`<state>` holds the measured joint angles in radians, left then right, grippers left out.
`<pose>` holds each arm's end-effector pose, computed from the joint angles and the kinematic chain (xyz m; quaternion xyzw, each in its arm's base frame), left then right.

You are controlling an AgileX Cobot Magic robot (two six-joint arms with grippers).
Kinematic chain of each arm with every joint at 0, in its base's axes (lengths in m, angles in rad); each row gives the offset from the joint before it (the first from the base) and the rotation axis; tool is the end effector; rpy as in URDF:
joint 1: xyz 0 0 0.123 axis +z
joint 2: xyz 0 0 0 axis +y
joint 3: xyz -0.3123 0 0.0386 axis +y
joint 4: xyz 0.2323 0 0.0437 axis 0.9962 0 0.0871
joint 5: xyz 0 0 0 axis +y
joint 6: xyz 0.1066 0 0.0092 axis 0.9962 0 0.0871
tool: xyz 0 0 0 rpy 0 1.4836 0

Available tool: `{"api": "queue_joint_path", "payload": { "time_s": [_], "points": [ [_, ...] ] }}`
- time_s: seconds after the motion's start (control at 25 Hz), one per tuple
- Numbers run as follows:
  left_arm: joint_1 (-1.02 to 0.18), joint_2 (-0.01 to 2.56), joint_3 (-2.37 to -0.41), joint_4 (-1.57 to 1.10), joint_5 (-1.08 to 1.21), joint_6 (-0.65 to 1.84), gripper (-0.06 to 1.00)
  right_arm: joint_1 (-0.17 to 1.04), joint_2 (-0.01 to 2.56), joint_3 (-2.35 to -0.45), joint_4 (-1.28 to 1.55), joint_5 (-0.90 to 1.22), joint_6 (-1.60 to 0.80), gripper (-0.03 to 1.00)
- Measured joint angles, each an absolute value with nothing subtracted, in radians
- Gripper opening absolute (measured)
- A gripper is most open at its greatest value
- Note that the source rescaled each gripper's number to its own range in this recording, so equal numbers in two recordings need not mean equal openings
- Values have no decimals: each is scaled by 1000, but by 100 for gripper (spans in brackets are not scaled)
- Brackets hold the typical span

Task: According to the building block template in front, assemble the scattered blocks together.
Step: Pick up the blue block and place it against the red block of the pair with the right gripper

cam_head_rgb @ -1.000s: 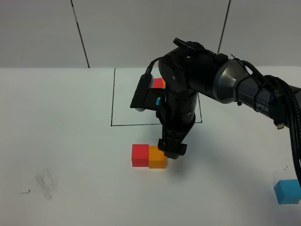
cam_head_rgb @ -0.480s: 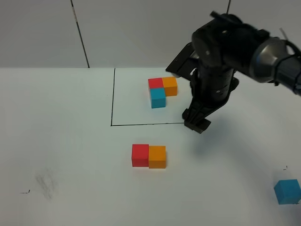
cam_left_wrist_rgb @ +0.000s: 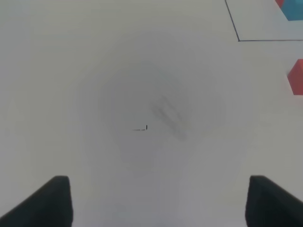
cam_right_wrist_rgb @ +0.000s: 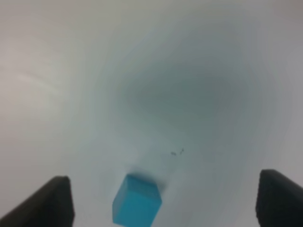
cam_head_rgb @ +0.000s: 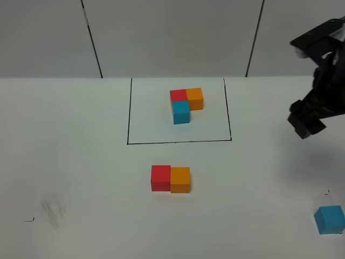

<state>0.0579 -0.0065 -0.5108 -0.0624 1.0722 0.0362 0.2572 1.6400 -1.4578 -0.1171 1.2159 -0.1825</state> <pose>-0.0365 -0.0080 0.2642 -0.0076 0.8513 -0.0065 0.5246 0.3162 0.0711 0.3300 -0.2286 0.9632 -0.0522 0.1314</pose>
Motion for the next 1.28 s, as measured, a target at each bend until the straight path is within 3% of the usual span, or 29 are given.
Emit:
{"api": "queue_joint_path", "payload": {
  "time_s": [0.52,0.96,1.28],
  "points": [
    [58,-7,-511,-62,1072,36,79,181,1356,-1162,-207,1083,0,59],
    [58,-7,-511,-62,1072,36,79,178,1339,-934,-257,834,200,59],
    [58,-7,-511,-62,1072,36,79,178,1361,-882,-289,838,255,59]
  ]
}}
